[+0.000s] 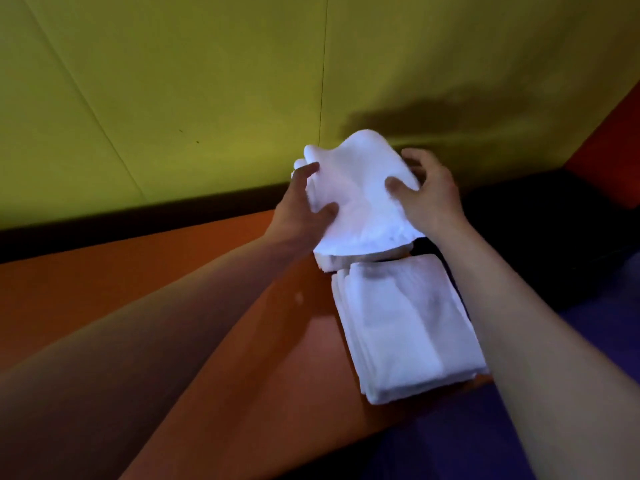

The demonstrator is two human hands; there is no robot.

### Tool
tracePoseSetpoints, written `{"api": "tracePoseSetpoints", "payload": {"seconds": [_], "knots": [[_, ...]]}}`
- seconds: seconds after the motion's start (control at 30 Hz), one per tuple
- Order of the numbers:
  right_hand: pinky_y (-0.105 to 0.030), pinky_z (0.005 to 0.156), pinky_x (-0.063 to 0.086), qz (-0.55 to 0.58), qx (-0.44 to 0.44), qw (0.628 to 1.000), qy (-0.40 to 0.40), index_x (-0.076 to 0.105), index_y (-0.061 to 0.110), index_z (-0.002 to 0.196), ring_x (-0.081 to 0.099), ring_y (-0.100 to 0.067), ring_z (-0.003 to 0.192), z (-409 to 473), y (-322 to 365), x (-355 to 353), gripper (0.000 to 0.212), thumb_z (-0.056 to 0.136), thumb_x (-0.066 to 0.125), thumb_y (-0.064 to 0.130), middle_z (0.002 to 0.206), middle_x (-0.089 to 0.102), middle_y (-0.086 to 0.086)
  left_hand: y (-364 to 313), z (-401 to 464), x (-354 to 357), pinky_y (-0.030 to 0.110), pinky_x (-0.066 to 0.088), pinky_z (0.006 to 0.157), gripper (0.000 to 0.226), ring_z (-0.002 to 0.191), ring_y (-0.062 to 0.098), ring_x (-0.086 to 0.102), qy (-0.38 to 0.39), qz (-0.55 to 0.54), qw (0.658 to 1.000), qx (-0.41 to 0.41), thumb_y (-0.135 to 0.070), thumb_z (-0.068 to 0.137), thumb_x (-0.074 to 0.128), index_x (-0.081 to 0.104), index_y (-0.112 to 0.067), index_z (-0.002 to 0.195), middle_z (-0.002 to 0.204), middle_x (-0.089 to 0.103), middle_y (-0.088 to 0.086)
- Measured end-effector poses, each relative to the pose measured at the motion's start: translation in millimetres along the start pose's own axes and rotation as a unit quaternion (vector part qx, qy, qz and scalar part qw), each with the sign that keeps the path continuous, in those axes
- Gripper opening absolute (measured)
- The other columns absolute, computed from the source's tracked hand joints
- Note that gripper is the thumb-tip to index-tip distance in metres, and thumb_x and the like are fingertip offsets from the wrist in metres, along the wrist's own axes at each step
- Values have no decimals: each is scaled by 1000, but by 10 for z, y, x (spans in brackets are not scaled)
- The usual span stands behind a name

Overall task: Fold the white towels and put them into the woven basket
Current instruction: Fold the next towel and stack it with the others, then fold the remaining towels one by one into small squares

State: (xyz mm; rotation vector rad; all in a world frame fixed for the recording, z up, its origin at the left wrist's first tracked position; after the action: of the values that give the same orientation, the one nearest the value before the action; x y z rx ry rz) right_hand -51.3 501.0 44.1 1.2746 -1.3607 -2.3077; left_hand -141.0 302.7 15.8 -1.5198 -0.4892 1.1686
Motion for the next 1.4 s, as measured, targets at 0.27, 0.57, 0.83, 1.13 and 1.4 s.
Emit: {"api": "tracePoseSetpoints", "payload": {"seconds": [0.27,0.57,0.83,1.13,1.4], "knots": [[-55,116,30,-274,-53,949,146,39,33,150,28,-35,145,-190,-544,530,52,101,39,48,159,29,-7,449,-39,298,36,15,120,53,155,27,8,121,230,965,22,-36,107,40,26,-30,158,168,4,14],[-47,107,38,-290,-106,948,79,53,23,142,46,-34,132,-404,-189,405,46,99,48,39,147,49,-8,217,-257,7,54,38,109,60,139,37,39,111,360,924,63,-52,94,29,39,-31,149,160,31,7],[-47,93,48,-170,-214,961,41,62,16,130,60,-32,112,-1303,411,657,39,92,57,21,127,64,-7,-8,-1114,-854,47,48,95,54,113,36,56,21,380,921,90,-47,91,31,60,-22,128,129,58,5],[-41,101,46,-112,-267,954,78,57,21,133,57,-21,117,-2238,1215,1029,39,95,51,23,127,59,1,92,-2304,-2000,46,45,86,42,109,32,53,-57,454,888,53,-46,95,42,59,-26,127,124,57,1],[-43,101,43,-77,-295,938,165,55,24,137,52,-21,122,-2975,1968,1720,39,98,49,27,132,56,2,385,-3247,-2819,46,42,91,39,111,30,52,-127,455,881,-10,-45,94,44,60,-26,124,123,57,-1]]}}
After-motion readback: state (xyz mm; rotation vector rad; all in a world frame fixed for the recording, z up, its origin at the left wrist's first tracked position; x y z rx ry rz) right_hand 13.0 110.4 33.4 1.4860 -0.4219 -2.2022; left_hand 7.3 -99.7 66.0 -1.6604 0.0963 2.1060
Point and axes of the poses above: each hand's wrist, its own z-axis towards the middle knuckle, its own x-axis out of the palm, y = z × x, the point moved 1 cm from there along z, towards the middle knuckle
